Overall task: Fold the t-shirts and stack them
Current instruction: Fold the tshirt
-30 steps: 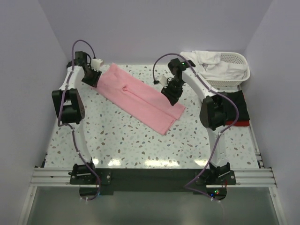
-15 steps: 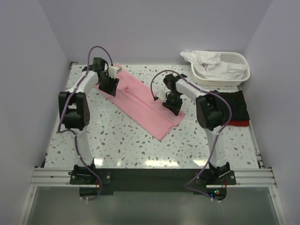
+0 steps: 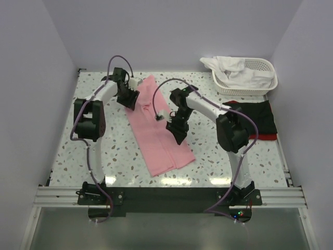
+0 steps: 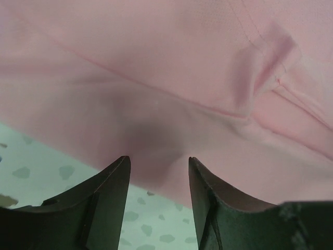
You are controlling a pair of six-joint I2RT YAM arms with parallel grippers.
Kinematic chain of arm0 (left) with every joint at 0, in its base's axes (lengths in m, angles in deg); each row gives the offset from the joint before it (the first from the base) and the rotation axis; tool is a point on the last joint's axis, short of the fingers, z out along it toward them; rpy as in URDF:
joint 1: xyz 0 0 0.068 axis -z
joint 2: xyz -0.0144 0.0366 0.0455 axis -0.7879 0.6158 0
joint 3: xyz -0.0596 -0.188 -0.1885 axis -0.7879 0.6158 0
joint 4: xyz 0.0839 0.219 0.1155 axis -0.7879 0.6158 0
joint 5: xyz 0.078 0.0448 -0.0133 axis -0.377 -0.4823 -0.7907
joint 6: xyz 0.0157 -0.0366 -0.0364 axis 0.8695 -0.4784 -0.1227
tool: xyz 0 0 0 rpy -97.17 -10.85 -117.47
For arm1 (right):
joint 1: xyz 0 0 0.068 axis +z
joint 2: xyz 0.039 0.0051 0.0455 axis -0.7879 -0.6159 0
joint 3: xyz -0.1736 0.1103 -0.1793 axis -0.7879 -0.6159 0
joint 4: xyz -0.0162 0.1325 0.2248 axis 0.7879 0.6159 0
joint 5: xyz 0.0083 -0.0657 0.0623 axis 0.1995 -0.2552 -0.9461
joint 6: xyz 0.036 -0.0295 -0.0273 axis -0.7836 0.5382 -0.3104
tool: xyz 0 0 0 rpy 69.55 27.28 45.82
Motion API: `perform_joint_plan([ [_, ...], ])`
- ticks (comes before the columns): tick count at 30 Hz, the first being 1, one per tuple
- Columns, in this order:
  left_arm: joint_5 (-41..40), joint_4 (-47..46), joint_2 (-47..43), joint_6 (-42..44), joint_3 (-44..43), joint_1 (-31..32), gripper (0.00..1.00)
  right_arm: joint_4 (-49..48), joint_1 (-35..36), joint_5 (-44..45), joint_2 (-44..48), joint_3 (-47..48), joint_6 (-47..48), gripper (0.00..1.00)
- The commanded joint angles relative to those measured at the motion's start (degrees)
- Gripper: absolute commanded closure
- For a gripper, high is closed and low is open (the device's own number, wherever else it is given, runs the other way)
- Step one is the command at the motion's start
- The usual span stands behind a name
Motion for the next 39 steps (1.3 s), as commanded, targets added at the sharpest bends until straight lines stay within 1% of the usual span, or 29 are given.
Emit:
perform_joint_plan([
  [1,-1.3,-2.0,5.2,0.8,-4.1,2.3,0.46,9.2,-5.9,-6.2,-1.6,7.3,-2.1,0.61],
  [2,-1.3,-2.2,6.3,0.9,-5.9,2.5,0.46,9.2,-6.8,-6.3,-2.5,9.4,-4.0,0.6],
  [4,-1.0,-1.9,10.0,1.3,-8.5,3.1,0.46,8.3,-9.2,-6.0,-2.5,10.3,-5.4,0.6],
  [5,-0.9,-1.5,11.5,1.8,-12.1,3.4,0.46,7.4,-9.7,-4.7,-1.8,9.9,-7.0,0.6],
  [7,-0.7,-0.1,16.3,2.3,-16.1,4.8,0.47,5.0,-10.5,-3.7,-0.3,8.8,-8.0,0.6],
  [8,-0.8,0.1,17.8,2.9,-20.5,5.4,0.47,4.2,-10.7,-2.7,0.4,7.2,-9.4,0.6],
  [10,-1.7,-0.1,22.5,4.3,-25.1,6.8,0.47,1.0,-10.7,-2.4,3.1,5.4,-10.9,0.6],
  [11,-2.0,-0.6,23.9,4.8,-30.0,7.2,0.47,-0.3,-10.6,-2.3,4.1,3.4,-12.9,0.6],
  [13,-2.0,-3.6,26.7,4.8,-33.8,7.8,0.47,-4.3,-10.6,-2.0,6.2,1.5,-14.9,0.6],
  [14,-1.8,-5.5,26.6,4.9,-35.0,7.8,0.45,-5.6,-10.5,-1.6,6.6,0.3,-16.4,0.6],
  [15,-1.2,-10.1,24.8,5.1,-34.2,7.7,0.43,-7.5,-10.6,-0.9,6.9,-0.1,-17.0,0.6],
  [16,-1.1,-13.0,23.3,5.4,-32.6,7.8,0.41,-8.2,-10.6,-0.5,6.7,-0.2,-17.4,0.6],
  [17,-1.0,-15.7,21.6,6.2,-28.7,7.7,0.37,-8.8,-10.5,-0.2,6.4,0.1,-18.1,0.6],
  [18,-0.7,-21.3,19.7,6.5,-26.7,7.7,0.35,-9.6,-10.6,-0.1,5.9,0.4,-18.4,0.6],
  [20,0.5,-26.6,14.5,6.6,-22.4,7.6,0.3,-11.2,-10.5,0.0,4.2,1.6,-19.4,0.6],
  [24,7.1,-26.2,7.3,4.6,-20.5,6.9,0.28,-12.8,-10.2,-1.1,3.3,4.3,-18.8,0.6],
  [25,12.3,-25.8,3.2,4.5,-19.2,6.1,0.27,-14.2,-10.1,-1.1,4.1,4.1,-18.3,0.6],
  [27,17.2,-25.9,-2.5,6.6,-10.4,5.5,0.27,-17.4,-10.1,0.1,8.9,2.2,-16.7,0.55],
  [28,21.1,-26.7,-9.8,8.5,-0.8,4.9,0.27,-21.6,-10.2,0.6,11.1,-1.0,-15.8,0.52],
  [29,22.2,-28.1,-14.1,12.2,4.8,4.7,0.26,-23.9,-10.1,1.4,16.0,-2.9,-13.3,0.46],
  [30,23.1,-30.3,-22.3,14.7,10.2,4.7,0.25,-25.9,-10.1,1.7,18.4,-5.0,-11.7,0.43],
  [31,25.7,-30.0,-26.3,17.8,19.5,4.7,0.24,-29.1,-9.9,1.6,20.5,-8.8,-10.0,0.37],
  [32,26.8,-27.1,-29.8,24.3,23.3,4.7,0.24,-30.0,-9.6,1.7,24.4,-11.0,-5.5,0.35],
  [33,28.0,-24.6,-36.0,27.7,26.7,4.7,0.23,-30.4,-8.7,1.8,25.9,-12.8,-3.1,0.34],
  [34,30.3,-22.0,-38.8,30.8,29.6,4.9,0.23,-30.4,-8.1,2.1,27.6,-14.7,-0.4,0.34],
  [35,31.0,-19.2,-41.3,36.3,34.8,5.2,0.23,-30.4,-7.3,2.4,28.9,-19.0,4.6,0.33],
  [36,31.5,-15.3,-43.8,38.3,37.6,5.4,0.23,-30.6,-6.3,2.8,31.6,-21.5,6.8,0.33],
  [37,32.0,-14.1,-48.1,39.8,42.9,6.1,0.24,-31.6,-4.5,3.1,32.8,-26.7,8.5,0.33],
  [39,32.0,-12.4,-53.2,43.2,48.1,8.0,0.25,-33.2,-1.4,3.2,36.0,-31.5,11.5,0.34],
])
